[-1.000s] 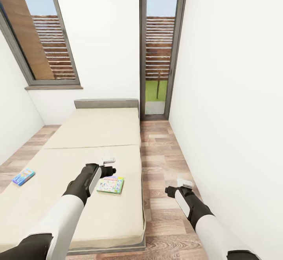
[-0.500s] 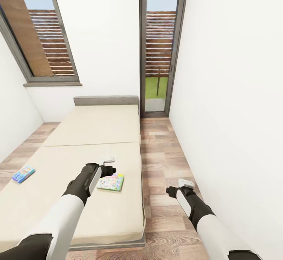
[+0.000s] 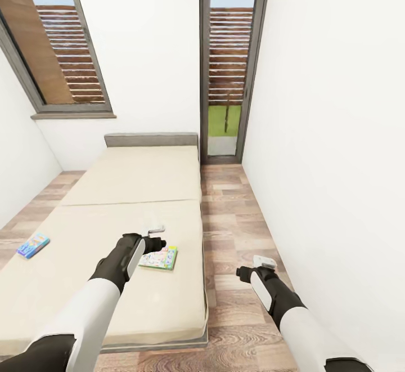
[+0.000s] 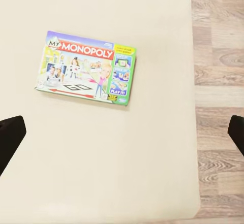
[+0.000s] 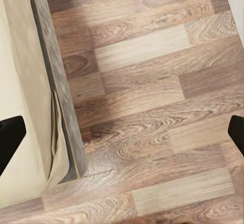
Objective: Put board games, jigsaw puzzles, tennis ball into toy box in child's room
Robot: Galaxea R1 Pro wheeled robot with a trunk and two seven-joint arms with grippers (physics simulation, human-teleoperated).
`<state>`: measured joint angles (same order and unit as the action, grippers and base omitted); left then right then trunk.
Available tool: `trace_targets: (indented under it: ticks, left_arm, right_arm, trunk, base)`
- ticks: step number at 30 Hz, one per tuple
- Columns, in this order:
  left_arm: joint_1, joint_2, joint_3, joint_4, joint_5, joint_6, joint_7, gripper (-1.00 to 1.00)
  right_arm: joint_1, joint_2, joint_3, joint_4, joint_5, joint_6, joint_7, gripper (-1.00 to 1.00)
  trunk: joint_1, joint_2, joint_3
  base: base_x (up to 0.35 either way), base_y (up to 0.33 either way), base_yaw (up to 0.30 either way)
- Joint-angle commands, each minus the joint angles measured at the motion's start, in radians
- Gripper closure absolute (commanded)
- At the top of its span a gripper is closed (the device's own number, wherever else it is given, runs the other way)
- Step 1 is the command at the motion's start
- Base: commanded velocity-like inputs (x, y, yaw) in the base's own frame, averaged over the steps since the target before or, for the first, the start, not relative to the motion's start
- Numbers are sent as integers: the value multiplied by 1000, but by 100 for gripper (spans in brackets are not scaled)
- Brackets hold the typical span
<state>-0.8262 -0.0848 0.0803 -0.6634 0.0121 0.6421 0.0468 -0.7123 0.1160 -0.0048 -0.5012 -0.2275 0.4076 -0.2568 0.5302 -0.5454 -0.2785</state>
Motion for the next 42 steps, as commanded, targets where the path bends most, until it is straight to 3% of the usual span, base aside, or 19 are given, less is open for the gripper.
trace_targets:
  ticks: [1, 17, 42]
  left_arm:
    - [-1, -1, 4, -1, 2, 5, 3, -100]
    - [-1, -1, 4, -2, 2, 7, 4, -100]
    - [0, -1, 0, -34, 2, 9, 4, -100]
  right_arm:
    - [-1, 0, 0, -2, -8, 4, -6, -100]
    - [0, 5, 6, -6, -3, -2, -15, -100]
    - [1, 6, 6, -7, -3, -4, -15, -100]
  trunk:
    - [0, -2, -3]
    - [0, -2, -27]
    - [0, -2, -29]
  base:
    - [0, 0, 0]
    - [0, 0, 0]
    - [25, 0, 0]
